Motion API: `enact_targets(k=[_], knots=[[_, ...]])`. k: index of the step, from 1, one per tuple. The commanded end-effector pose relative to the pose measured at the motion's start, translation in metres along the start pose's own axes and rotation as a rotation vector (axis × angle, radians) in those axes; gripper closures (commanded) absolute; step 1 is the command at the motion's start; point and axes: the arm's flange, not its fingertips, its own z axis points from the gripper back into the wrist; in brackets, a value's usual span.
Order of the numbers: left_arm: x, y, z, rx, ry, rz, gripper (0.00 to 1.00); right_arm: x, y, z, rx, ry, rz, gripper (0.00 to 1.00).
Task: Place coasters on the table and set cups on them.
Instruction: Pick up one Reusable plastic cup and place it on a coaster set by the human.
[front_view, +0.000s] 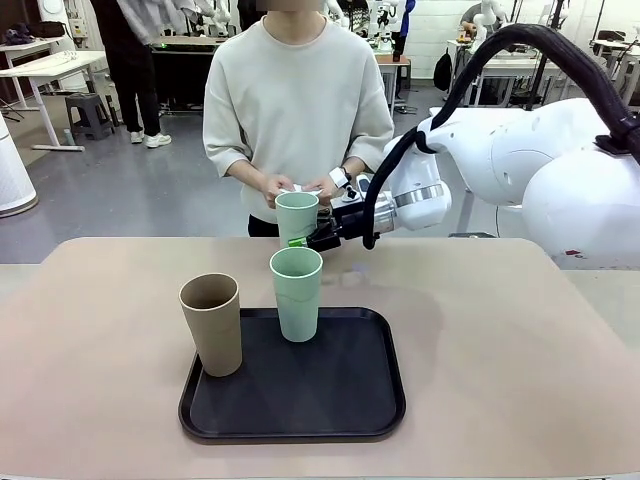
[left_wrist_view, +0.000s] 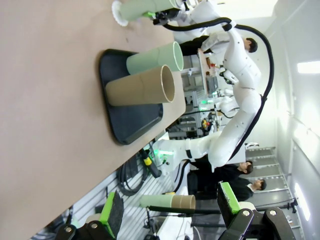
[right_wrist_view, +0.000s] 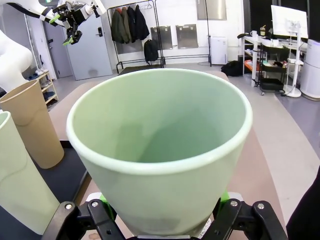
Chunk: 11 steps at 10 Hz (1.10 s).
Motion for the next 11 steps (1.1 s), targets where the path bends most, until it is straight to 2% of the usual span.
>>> enact_targets(k=[1, 11], knots=[[0.0003, -0.0013, 0.0015, -0.011, -0.012, 0.000, 0.00, -0.0015, -0.0112, -0.0036, -0.002, 0.024, 0.022, 0.15], [0.0003, -0.0013, 0.0015, -0.011, -0.012, 0.000, 0.00, -0.0042, -0.0128, -0.0035, 0.005, 0.019, 0.020, 0.15]])
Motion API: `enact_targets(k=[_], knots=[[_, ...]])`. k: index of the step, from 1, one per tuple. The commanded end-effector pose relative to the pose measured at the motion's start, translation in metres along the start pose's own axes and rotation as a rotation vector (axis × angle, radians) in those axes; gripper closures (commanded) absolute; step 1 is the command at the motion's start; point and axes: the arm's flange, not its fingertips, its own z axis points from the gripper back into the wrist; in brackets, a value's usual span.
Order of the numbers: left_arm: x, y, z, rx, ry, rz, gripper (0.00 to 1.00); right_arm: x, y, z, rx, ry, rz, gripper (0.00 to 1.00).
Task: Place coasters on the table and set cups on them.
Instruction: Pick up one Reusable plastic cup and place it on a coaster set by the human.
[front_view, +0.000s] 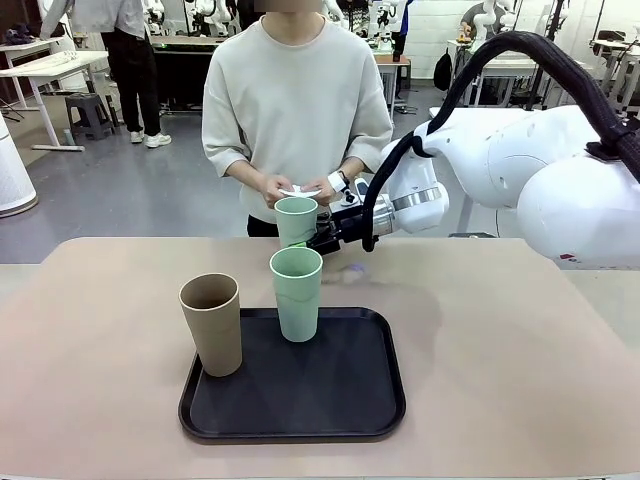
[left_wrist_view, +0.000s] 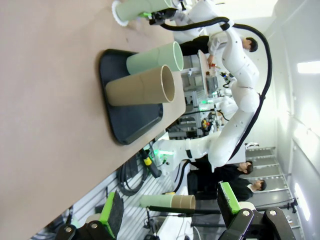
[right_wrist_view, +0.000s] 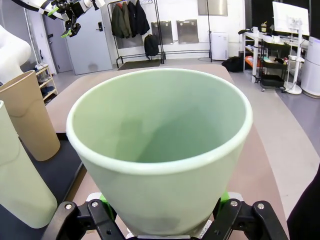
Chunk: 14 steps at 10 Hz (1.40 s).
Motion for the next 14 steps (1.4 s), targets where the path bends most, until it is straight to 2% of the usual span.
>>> enact_targets(k=[1, 2, 3, 4, 11, 14], knots=[[0.0003, -0.0013, 0.0015, -0.011, -0.012, 0.000, 0.00, 0.0039, -0.0085, -0.0007, 0.004, -0.006, 0.015, 0.15], [0.0003, -0.0013, 0.0015, -0.011, -0.012, 0.000, 0.00, 0.0042, -0.0086, -0.0007, 0.005, -0.007, 0.014, 0.15], [0.0003, -0.0013, 0.0015, -0.011, -0.012, 0.000, 0.00, 0.0041, -0.0084, -0.0007, 0.007, -0.007, 0.010, 0.05], [0.0003, -0.0013, 0.0015, -0.011, -0.012, 0.000, 0.00, 0.0038, -0.0085, -0.0002, 0.008, -0.005, 0.007, 0.00], [0.0003, -0.0013, 0.0015, -0.011, -0.012, 0.000, 0.00, 0.0017, -0.0091, 0.0041, 0.023, 0.017, -0.004, 0.00], [0.0003, -0.0013, 0.0015, -0.011, -0.012, 0.000, 0.00, 0.0019, -0.0096, 0.0069, 0.023, 0.058, -0.004, 0.00]])
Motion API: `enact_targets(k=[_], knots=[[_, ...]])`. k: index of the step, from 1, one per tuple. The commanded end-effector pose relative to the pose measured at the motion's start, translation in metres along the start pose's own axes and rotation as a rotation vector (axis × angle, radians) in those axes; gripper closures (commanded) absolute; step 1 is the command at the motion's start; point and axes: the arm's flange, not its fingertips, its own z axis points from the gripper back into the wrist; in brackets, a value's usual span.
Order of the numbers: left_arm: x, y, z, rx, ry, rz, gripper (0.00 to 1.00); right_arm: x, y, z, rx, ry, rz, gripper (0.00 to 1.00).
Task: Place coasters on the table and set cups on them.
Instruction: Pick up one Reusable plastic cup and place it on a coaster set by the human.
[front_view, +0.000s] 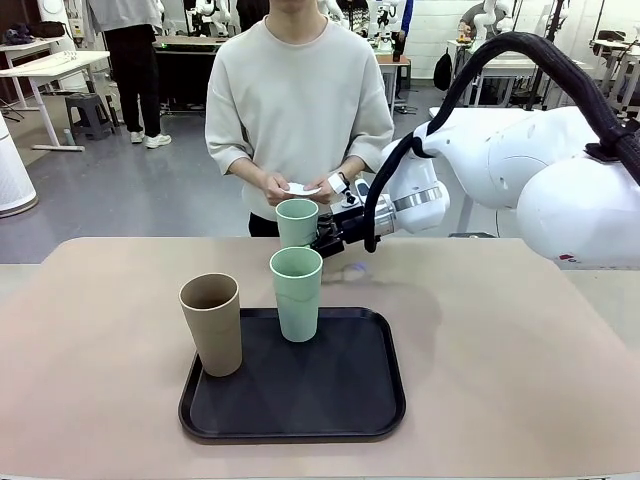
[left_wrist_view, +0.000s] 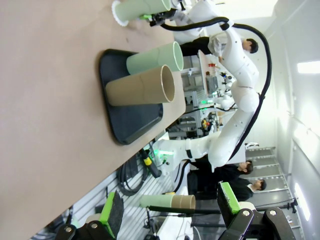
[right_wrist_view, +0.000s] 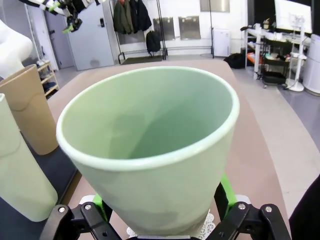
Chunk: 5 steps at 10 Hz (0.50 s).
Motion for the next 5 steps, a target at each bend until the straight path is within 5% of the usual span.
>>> enact_targets(k=[1, 5], knots=[[0.000, -0.001, 0.002, -0.011, -0.012, 0.000, 0.00, 0.005, -0.008, 0.005, 0.007, 0.041, -0.005, 0.00], [0.000, -0.001, 0.002, -0.011, -0.012, 0.000, 0.00, 0.004, -0.011, 0.019, -0.030, 0.044, -0.003, 0.00]])
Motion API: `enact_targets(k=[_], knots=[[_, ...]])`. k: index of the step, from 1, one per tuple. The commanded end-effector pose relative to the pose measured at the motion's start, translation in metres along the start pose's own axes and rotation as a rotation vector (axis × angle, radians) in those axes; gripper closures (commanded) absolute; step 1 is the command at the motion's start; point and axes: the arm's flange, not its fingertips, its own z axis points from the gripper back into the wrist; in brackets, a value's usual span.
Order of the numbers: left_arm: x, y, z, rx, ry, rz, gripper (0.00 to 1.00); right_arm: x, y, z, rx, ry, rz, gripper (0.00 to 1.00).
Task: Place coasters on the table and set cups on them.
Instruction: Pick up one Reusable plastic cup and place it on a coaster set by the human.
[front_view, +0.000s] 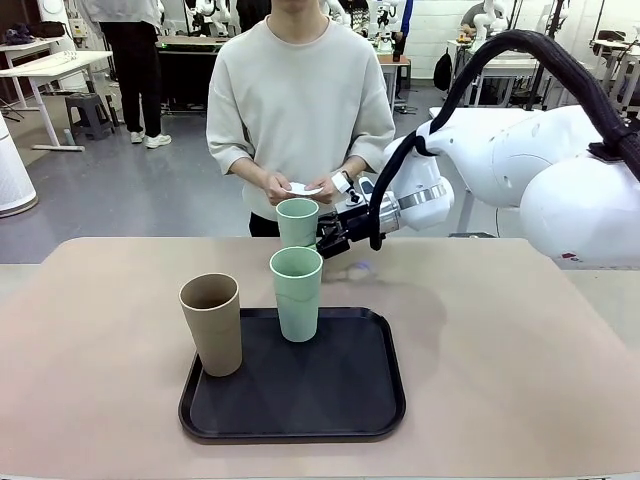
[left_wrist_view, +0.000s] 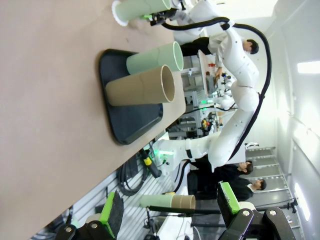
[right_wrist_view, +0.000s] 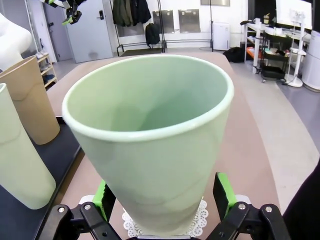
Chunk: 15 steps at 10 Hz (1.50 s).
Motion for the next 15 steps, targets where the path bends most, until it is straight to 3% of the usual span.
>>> enact_targets(k=[1, 6, 15], knots=[[0.000, -0.001, 0.002, -0.011, -0.012, 0.000, 0.00, 0.004, -0.006, 0.009, -0.023, 0.014, -0.015, 0.00], [0.000, -0.001, 0.002, -0.011, -0.012, 0.000, 0.00, 0.002, -0.005, 0.029, -0.048, 0.006, -0.022, 0.00], [0.000, -0.001, 0.002, -0.011, -0.012, 0.000, 0.00, 0.004, -0.005, 0.019, -0.044, 0.022, -0.035, 0.00]])
